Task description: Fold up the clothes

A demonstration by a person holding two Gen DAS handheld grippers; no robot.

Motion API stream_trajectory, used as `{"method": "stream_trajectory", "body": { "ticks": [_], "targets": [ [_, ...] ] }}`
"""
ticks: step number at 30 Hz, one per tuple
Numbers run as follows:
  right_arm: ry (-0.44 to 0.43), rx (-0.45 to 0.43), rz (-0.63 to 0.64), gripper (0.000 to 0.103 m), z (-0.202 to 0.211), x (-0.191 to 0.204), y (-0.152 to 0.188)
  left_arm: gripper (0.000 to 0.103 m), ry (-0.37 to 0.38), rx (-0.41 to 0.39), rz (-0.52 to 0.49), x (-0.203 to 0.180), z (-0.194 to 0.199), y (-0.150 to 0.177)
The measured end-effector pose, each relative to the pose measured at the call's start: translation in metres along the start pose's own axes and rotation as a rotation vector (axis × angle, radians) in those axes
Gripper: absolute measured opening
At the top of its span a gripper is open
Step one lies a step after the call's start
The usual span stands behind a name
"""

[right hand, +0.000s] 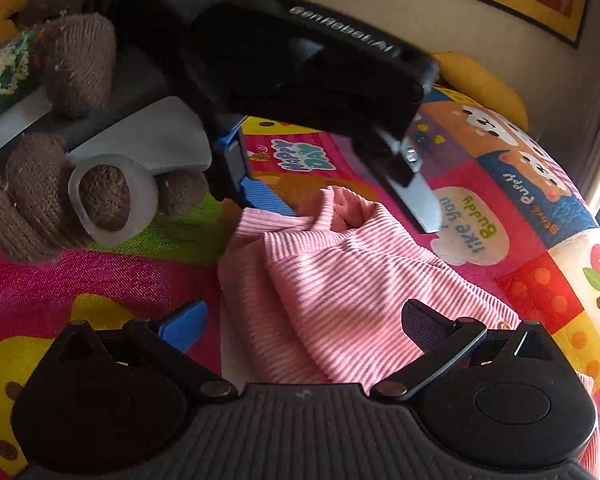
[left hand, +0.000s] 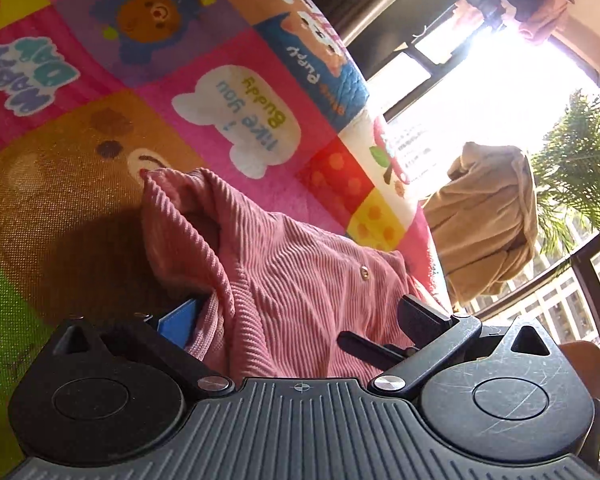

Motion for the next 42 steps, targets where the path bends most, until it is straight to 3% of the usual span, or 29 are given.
{"method": "stream_trajectory", "body": {
  "ticks": [3, 7, 12, 18, 20, 25, 27, 29, 33, 36, 39, 42],
  "targets": [
    [0.0, 0.036, -0.036, 0.103, -0.017, -0.004, -0.001, 0.103, 0.042, -0.001, -0.011, -0.013, 0.002, -0.005],
    [0.059, 0.022, -0.172, 0.103, -0.016, -0.034, -0.003, 0.103, -0.001, -0.036, -0.03, -0.007, 0.013, -0.013],
    [0.094, -0.02, -0.333, 0.102, -0.005, -0.072, 0.002, 0.103, -0.014, -0.006, 0.102, 0.025, 0.009, -0.009],
    [0.083, -0.031, -0.177, 0.102, -0.002, -0.049, -0.007, 0.103, -0.013, 0.049, 0.231, 0.053, -0.003, -0.001],
    [0.066, -0.028, -0.101, 0.102, -0.003, -0.032, -0.01, 0.103, -0.008, 0.047, 0.195, 0.043, -0.012, -0.002],
    [0.061, -0.039, 0.046, 0.103, -0.001, 0.0, -0.016, 0.103, 0.149, 0.072, 0.16, 0.005, -0.015, -0.017],
    [0.068, -0.041, 0.089, 0.103, -0.005, 0.008, -0.018, 0.103, 0.135, 0.086, 0.117, -0.007, -0.018, -0.019],
    [0.129, -0.035, 0.136, 0.103, -0.016, 0.009, -0.02, 0.103, 0.123, 0.106, 0.09, -0.014, -0.02, -0.02],
    [0.211, -0.052, 0.097, 0.103, -0.026, -0.014, -0.026, 0.103, 0.153, 0.107, 0.101, -0.014, -0.013, -0.022],
    [0.263, -0.068, 0.049, 0.095, -0.031, -0.033, -0.029, 0.103, 0.17, 0.036, 0.126, -0.002, 0.006, -0.031],
    [0.302, -0.084, 0.009, 0.088, -0.027, -0.047, -0.025, 0.103, 0.142, -0.035, 0.206, 0.027, 0.019, -0.041],
    [0.301, -0.089, -0.023, 0.083, -0.023, -0.053, -0.019, 0.103, 0.099, -0.031, 0.281, 0.054, 0.01, -0.037]
  ]
}}
Point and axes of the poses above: each gripper's, at about its wrist camera, not at the fingertips, and z roughly against the way its jaws point, x to its left, y to its underside, the point moved 6 cm from there along -z, roughly the way its jaws point, and after that the axes turned 6 degrees about -y, right-handed, at the moved point
